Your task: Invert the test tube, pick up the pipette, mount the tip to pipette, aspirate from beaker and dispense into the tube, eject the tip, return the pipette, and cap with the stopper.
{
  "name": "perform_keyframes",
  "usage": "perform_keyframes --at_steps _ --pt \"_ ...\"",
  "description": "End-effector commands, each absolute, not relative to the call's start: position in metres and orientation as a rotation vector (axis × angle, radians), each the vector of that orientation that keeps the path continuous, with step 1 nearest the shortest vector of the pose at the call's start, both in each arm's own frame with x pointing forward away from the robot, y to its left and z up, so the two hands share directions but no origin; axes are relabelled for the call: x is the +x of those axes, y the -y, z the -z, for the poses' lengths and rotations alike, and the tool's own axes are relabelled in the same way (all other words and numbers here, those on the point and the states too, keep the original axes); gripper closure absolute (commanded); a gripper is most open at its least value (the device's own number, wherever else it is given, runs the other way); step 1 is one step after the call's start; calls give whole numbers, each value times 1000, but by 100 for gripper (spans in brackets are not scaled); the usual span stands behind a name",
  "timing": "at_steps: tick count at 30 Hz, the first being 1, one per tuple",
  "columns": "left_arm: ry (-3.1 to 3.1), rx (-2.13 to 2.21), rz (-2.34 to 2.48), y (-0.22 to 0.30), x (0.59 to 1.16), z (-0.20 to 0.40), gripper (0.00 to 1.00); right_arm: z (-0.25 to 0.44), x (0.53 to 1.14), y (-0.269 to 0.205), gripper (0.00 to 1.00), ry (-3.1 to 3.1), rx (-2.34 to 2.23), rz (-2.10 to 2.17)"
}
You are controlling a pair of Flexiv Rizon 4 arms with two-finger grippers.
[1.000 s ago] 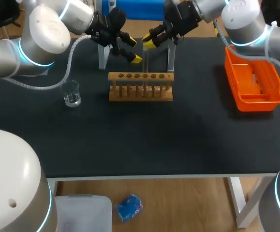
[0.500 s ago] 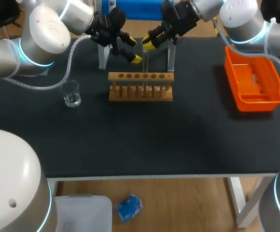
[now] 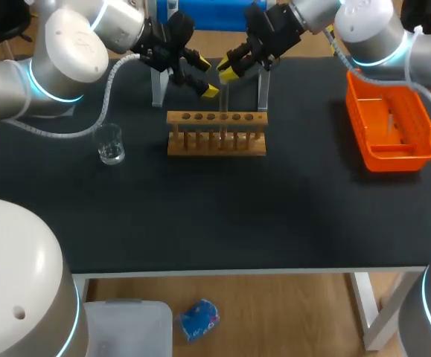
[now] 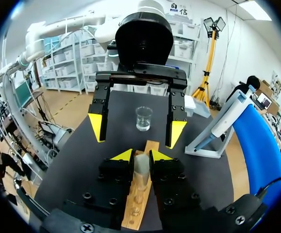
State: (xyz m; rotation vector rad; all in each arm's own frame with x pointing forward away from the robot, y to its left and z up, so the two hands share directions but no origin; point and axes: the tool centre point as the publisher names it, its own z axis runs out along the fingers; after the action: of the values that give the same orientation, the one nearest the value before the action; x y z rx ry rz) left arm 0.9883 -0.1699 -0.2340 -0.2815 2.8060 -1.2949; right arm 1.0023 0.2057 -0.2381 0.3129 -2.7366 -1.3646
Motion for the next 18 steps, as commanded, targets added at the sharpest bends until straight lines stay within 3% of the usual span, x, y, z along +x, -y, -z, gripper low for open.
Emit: perform_keyframes --at_steps 1,18 --pt "-2809 -284 1292 170 988 234 0 247 1004 -207 100 2733 313 1345" --pt "-2809 -284 1292 170 988 234 0 265 1000 -203 100 2759 275 1295"
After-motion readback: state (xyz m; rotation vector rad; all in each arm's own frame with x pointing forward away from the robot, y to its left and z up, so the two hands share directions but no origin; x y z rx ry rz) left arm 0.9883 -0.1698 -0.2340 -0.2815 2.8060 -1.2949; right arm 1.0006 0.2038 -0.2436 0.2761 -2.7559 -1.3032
